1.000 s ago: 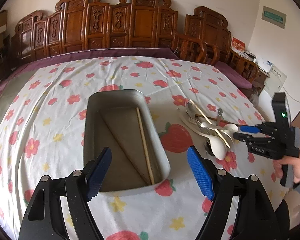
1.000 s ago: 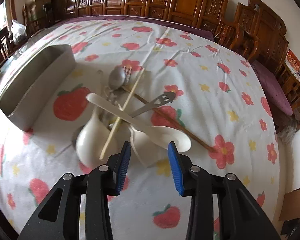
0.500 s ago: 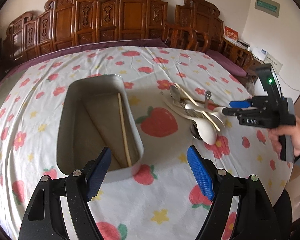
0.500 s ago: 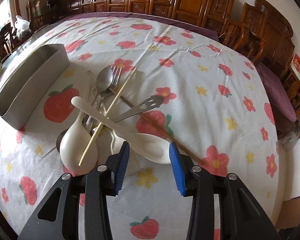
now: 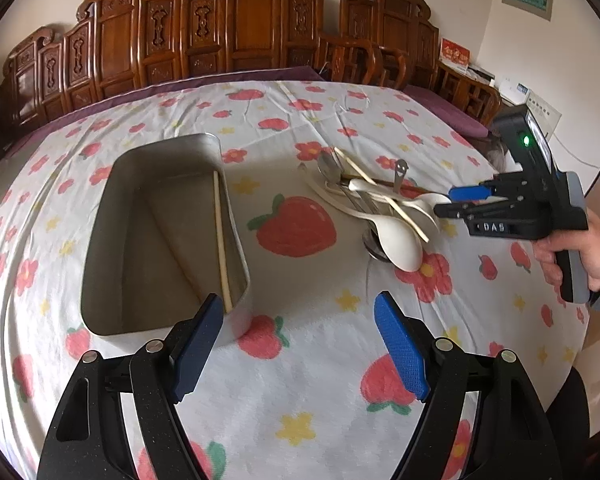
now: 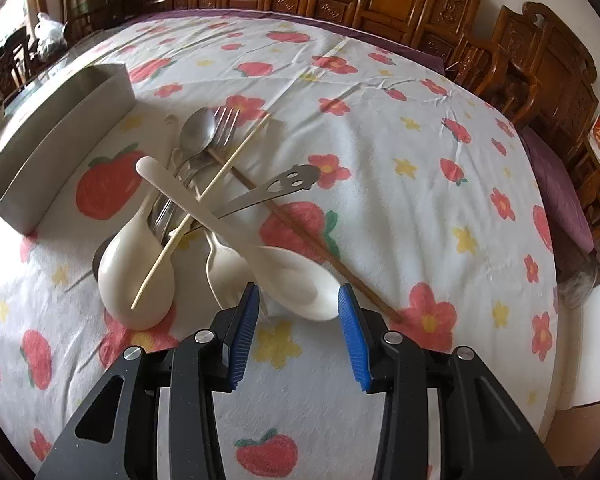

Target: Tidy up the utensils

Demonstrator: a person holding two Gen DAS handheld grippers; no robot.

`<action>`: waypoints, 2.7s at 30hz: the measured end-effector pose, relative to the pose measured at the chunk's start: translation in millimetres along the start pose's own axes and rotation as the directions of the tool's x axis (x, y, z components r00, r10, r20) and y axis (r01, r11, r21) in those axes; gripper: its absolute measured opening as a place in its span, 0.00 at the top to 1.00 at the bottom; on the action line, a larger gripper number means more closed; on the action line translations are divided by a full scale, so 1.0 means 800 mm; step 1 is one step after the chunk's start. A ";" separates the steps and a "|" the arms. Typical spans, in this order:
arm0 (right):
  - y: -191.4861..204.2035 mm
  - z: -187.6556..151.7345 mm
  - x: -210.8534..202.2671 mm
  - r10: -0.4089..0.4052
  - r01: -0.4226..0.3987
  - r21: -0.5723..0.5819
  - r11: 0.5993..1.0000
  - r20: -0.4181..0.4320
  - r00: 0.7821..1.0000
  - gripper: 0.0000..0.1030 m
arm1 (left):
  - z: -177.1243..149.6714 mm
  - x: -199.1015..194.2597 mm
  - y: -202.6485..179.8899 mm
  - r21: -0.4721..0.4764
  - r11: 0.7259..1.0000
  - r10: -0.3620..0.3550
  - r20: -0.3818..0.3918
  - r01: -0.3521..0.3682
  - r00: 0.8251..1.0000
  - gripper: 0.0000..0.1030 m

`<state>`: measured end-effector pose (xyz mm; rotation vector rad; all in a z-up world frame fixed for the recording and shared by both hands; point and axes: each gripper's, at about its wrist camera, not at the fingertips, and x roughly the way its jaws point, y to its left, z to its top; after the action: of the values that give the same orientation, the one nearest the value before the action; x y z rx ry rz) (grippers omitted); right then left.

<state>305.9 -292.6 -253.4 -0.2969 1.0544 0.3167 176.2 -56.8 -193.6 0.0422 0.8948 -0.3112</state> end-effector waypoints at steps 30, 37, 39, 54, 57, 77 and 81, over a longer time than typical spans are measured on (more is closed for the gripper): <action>0.002 -0.007 -0.011 0.038 -0.041 -0.181 0.983 -0.018 0.999 1.00 | 0.016 0.043 -0.086 0.037 0.999 -0.034 -0.069 0.036 0.997 0.28; -0.018 -0.019 -0.044 0.092 -0.086 -0.103 0.991 0.057 0.994 1.00 | 0.022 0.075 -0.083 -0.005 0.999 -0.036 -0.108 0.036 0.994 0.28; -0.030 -0.019 -0.039 0.090 -0.087 -0.053 0.995 0.059 0.994 1.00 | 0.024 0.084 -0.084 -0.020 0.999 -0.049 -0.112 0.047 0.992 0.28; -0.057 -0.032 -0.024 0.101 -0.110 0.076 0.991 0.109 0.989 0.98 | 0.049 0.117 -0.098 -0.094 0.995 -0.032 -0.094 0.024 0.995 0.47; -0.056 -0.035 -0.027 0.108 -0.117 0.075 0.990 0.120 0.987 0.98 | 0.057 0.119 -0.092 -0.098 0.995 -0.031 -0.094 0.022 0.995 0.47; -0.059 -0.048 -0.044 0.142 -0.160 0.104 0.982 0.163 0.976 0.98 | 0.082 0.150 -0.081 -0.150 0.984 -0.128 -0.182 0.101 0.975 0.67; -0.063 -0.048 -0.038 0.139 -0.159 0.119 0.980 0.156 0.978 0.98 | 0.081 0.133 -0.082 -0.135 0.985 -0.132 -0.158 0.111 0.979 0.76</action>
<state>281.4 -356.8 -239.7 -0.0745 0.9492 0.3962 269.3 -157.0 -228.9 -0.1054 1.0838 -0.3686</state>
